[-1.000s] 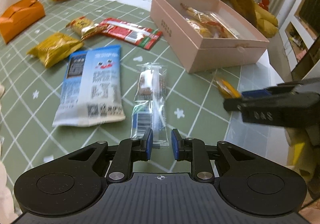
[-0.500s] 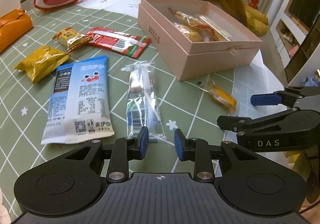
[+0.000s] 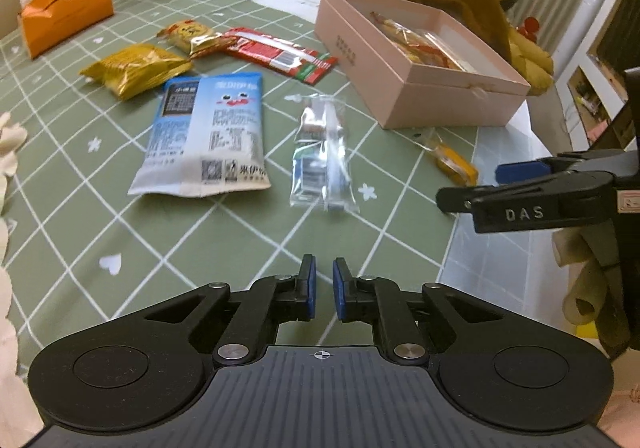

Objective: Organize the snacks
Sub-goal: 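Grasp the clear-wrapped cake with the left gripper while the right grasps the orange candy, then carry both snacks over the pink box and open both grippers to drop them, then grasp the yellow chip bag with the right gripper while the left approaches the blue bag, then grasp the blue snack bag with the left gripper while the right holds the chip bag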

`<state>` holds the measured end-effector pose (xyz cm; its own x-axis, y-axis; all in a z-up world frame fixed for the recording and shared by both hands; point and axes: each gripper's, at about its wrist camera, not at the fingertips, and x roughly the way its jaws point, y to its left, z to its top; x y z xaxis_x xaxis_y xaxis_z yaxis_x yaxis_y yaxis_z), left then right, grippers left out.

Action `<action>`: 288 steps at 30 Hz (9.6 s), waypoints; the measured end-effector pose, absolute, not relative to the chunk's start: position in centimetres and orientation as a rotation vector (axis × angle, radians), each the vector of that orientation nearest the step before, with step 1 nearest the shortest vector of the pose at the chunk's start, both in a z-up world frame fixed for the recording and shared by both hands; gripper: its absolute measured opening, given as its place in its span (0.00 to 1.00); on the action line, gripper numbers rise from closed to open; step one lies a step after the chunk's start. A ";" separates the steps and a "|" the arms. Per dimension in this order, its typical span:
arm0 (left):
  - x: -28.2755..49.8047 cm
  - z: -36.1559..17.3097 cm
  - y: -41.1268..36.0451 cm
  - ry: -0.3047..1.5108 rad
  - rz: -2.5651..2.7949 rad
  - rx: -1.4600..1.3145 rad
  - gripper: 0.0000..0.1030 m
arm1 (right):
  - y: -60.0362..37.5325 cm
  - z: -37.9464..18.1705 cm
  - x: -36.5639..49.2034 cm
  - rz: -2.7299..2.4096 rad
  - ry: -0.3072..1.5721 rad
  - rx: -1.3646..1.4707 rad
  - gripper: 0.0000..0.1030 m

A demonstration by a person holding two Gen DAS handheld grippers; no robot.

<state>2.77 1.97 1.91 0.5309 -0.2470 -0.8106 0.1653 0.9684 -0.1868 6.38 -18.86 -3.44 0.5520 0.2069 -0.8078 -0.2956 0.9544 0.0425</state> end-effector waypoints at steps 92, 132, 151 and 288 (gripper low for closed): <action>26.7 12.4 -3.4 0.901 -0.384 -0.324 0.41 | -30.3 10.0 19.9 0.272 0.767 0.130 0.47; 10.3 2.1 18.3 0.899 0.096 -0.619 0.41 | 4.9 0.7 23.1 0.621 1.013 -0.203 0.61; 11.3 2.2 12.3 0.976 -0.056 -0.395 0.43 | -6.0 -2.0 11.5 0.521 1.086 -0.108 0.60; 3.1 1.6 -3.1 1.007 -0.192 0.111 0.87 | -17.9 -3.9 5.6 0.280 0.960 -0.086 0.63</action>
